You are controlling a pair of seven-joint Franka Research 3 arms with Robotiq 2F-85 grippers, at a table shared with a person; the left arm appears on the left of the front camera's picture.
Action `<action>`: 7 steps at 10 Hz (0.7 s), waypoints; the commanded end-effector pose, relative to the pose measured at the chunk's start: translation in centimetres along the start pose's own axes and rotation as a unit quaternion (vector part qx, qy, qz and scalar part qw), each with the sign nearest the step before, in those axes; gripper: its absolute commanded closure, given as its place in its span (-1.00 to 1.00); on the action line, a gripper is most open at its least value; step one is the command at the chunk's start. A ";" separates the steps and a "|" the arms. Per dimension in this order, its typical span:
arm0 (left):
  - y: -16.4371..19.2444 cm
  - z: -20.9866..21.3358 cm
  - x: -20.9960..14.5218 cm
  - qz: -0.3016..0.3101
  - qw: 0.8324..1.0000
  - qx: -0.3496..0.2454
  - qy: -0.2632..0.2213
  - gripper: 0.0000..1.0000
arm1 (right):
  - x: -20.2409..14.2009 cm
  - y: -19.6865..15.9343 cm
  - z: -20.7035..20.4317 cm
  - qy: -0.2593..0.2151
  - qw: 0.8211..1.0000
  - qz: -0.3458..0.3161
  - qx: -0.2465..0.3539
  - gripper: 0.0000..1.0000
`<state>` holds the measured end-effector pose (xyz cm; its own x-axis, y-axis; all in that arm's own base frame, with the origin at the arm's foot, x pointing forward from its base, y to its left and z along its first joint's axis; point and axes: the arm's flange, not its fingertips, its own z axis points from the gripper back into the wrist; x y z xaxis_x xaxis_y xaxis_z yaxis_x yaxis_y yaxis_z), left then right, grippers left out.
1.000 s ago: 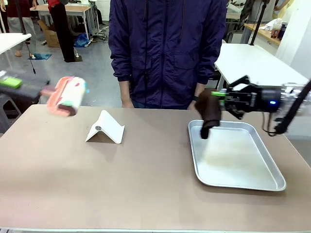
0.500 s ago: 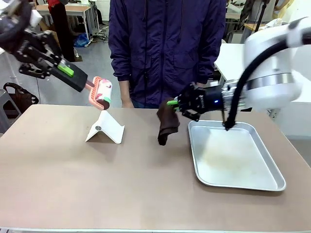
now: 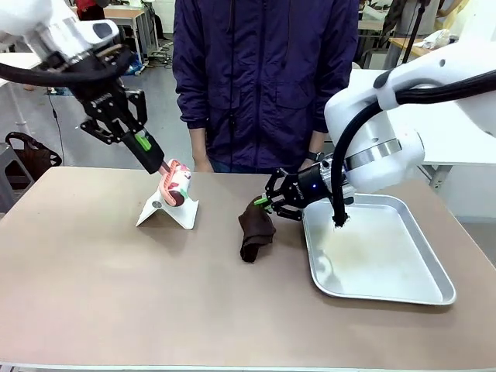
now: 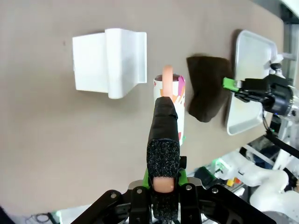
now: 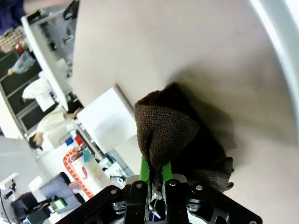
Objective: Clean the surface of the table.
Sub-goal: Return the Lint Roller and towel to their original positions.
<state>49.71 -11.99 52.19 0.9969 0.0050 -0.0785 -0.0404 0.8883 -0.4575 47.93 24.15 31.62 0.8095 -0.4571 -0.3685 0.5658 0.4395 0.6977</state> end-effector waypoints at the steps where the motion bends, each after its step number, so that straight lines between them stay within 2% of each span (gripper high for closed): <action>1: -1.2 -0.4 2.0 0.004 0.999 0.032 -0.003 0.58 | 0.2 1.5 0.6 -0.006 0.999 -0.006 -0.049 0.76; 3: -1.1 -1.4 3.4 0.013 0.999 0.044 -0.009 0.58 | 0.8 0.9 0.7 -0.030 0.995 0.015 -0.094 0.76; 4: -1.0 -2.2 4.0 0.007 0.999 0.048 -0.007 0.58 | 0.7 -0.1 0.5 -0.009 0.999 0.000 -0.038 0.76; 7: -2.3 -3.7 5.0 -0.007 0.998 0.068 -0.015 0.58 | 0.7 -0.1 0.5 -0.009 0.999 0.000 -0.038 0.76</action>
<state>53.99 -14.91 49.19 0.9980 -0.0129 -0.0611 -0.0106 0.9291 -0.3696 48.50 23.20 31.58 0.8040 -0.4786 -0.3528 0.5829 0.5176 0.6263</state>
